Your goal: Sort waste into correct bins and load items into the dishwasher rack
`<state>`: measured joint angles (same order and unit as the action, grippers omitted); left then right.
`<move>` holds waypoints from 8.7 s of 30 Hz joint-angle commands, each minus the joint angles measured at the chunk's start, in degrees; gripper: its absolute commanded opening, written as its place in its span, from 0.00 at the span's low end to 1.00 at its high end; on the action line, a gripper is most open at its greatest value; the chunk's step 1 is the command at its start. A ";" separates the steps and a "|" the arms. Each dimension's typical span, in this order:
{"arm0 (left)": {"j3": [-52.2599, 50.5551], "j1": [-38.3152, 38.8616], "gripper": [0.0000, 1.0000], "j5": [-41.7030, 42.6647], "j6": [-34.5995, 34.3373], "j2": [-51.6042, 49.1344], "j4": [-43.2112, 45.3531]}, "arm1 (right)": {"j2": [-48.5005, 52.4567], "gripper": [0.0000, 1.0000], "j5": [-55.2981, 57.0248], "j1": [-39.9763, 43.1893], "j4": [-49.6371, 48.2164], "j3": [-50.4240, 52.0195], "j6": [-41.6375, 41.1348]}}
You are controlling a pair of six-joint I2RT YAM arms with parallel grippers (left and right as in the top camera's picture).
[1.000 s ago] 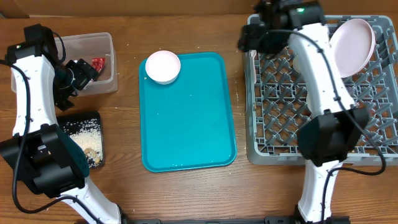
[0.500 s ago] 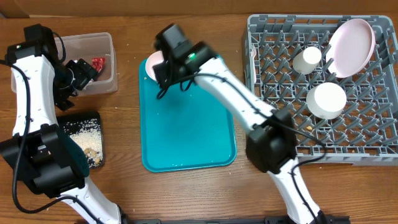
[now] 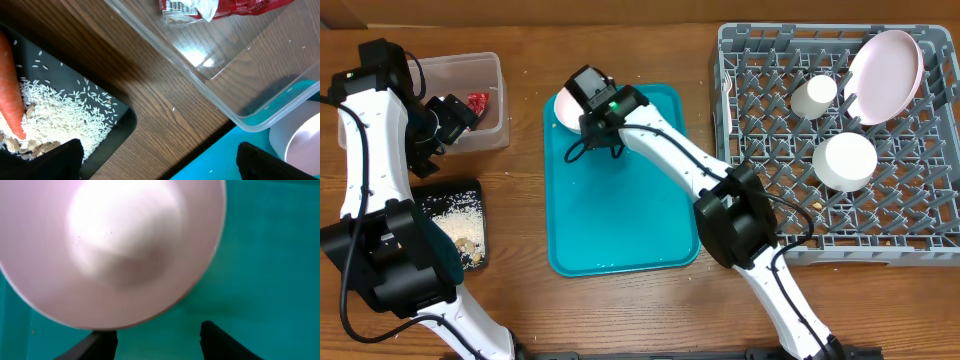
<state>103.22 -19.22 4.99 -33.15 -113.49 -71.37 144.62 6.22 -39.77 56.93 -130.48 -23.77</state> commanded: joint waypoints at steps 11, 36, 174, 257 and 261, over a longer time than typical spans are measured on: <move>0.13 0.11 1.00 0.42 -1.16 0.37 -0.15 | -9.64 0.56 -7.98 0.28 -3.89 -2.25 -1.81; 0.13 0.11 1.00 0.42 -1.16 0.37 -0.15 | 0.39 0.57 -7.85 5.77 -2.38 -2.23 -6.49; 0.13 0.11 1.00 0.42 -1.16 0.37 -0.13 | -36.26 0.28 -50.88 64.65 6.93 39.71 13.20; 0.13 0.28 1.00 0.42 -1.16 0.37 -0.13 | -39.12 0.04 2.08 34.69 29.83 24.96 0.98; 0.13 0.28 1.00 0.42 -1.16 0.37 -0.15 | -45.05 0.12 -0.28 34.69 32.81 24.98 0.96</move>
<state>103.22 -19.16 4.99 -33.15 -113.49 -71.40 106.96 7.25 -5.28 88.40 -103.61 -21.74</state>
